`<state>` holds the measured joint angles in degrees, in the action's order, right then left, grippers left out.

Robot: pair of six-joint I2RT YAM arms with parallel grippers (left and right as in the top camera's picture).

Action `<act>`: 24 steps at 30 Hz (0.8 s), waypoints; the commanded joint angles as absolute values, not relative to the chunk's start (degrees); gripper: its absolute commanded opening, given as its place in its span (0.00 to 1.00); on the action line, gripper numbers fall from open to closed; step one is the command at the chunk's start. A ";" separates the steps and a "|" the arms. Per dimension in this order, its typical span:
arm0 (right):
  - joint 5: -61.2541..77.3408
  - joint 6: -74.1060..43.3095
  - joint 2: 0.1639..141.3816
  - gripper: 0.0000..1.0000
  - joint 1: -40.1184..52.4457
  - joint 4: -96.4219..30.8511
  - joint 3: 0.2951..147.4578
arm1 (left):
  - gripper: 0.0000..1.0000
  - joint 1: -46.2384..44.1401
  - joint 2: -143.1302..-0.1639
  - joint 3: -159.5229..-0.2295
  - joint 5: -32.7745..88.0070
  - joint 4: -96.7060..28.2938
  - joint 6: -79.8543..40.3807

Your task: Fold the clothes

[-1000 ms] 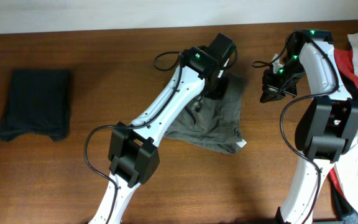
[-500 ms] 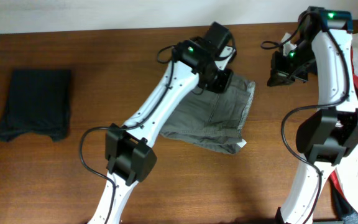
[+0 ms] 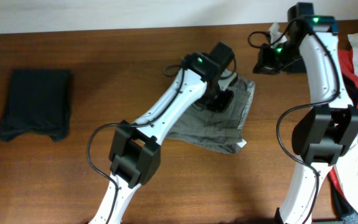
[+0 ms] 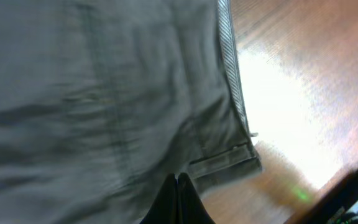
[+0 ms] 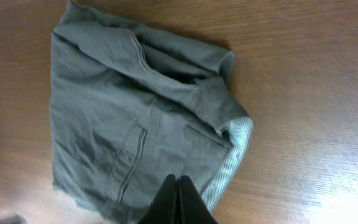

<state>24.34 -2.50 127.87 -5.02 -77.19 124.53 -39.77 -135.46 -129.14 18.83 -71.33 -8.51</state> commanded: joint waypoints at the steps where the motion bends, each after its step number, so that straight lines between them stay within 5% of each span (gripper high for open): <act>1: 25.52 -1.91 127.00 0.04 -3.36 -73.17 120.42 | 0.00 -40.38 -135.11 -125.29 21.52 -70.17 -7.40; 14: 25.08 -3.90 127.13 0.04 -2.63 -47.62 99.50 | 0.00 -40.40 -135.13 -108.31 26.22 -58.26 -7.42; 18: 25.06 -4.95 127.20 0.15 -2.59 -39.53 94.02 | 0.00 -40.51 -135.13 -102.02 27.46 -53.93 -7.42; 24: 24.86 -4.93 127.22 0.16 -2.59 -32.40 88.40 | 0.00 -40.51 -135.13 -95.83 27.18 -49.41 -7.35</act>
<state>25.61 -4.58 127.57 -2.79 -33.41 90.72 -39.75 -132.62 -99.79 28.14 -49.41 -8.51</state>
